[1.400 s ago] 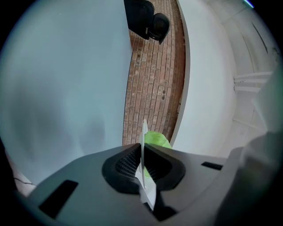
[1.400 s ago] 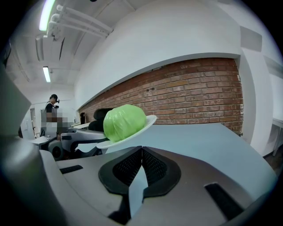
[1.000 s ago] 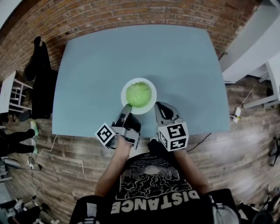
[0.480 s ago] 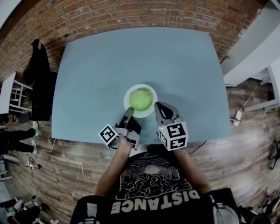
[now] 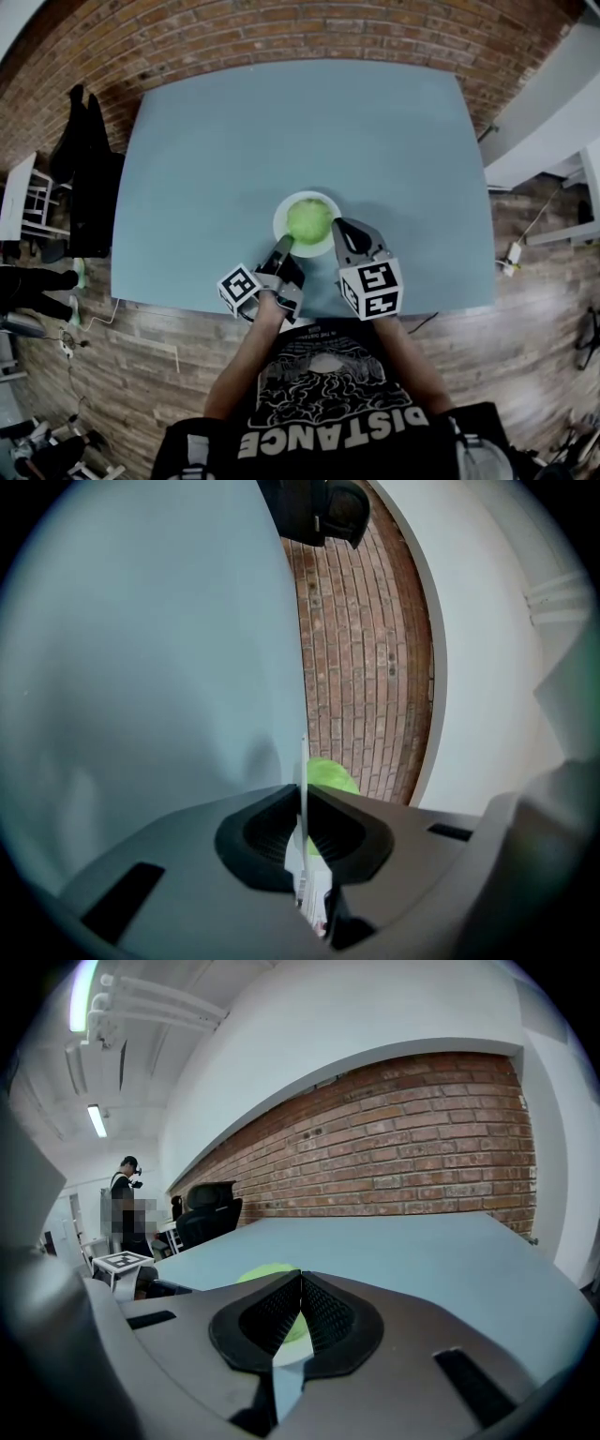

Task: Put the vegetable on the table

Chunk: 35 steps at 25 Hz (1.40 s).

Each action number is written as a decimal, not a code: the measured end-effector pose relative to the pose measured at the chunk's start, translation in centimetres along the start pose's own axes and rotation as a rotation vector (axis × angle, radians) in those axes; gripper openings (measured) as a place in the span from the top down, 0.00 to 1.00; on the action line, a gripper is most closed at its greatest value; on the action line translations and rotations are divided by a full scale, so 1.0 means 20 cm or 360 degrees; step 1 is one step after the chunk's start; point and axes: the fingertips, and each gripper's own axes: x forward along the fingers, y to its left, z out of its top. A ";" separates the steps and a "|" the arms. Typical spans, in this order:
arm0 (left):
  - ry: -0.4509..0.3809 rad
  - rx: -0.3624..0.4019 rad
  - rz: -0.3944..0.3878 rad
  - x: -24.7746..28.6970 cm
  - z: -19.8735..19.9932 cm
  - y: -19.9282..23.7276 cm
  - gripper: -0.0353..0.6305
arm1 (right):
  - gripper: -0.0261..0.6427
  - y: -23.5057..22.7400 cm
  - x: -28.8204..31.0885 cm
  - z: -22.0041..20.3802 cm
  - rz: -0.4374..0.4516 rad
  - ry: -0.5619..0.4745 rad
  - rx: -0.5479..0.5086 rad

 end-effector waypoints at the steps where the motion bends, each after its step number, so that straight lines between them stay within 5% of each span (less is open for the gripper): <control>1: 0.0003 0.0007 0.0013 0.00 0.00 0.01 0.92 | 0.95 0.00 0.01 0.00 0.0000 0.0001 0.0001; 35: 0.0073 0.0173 0.0307 0.10 0.07 0.14 0.86 | 0.95 -0.03 0.09 -0.05 0.0042 0.0055 0.0034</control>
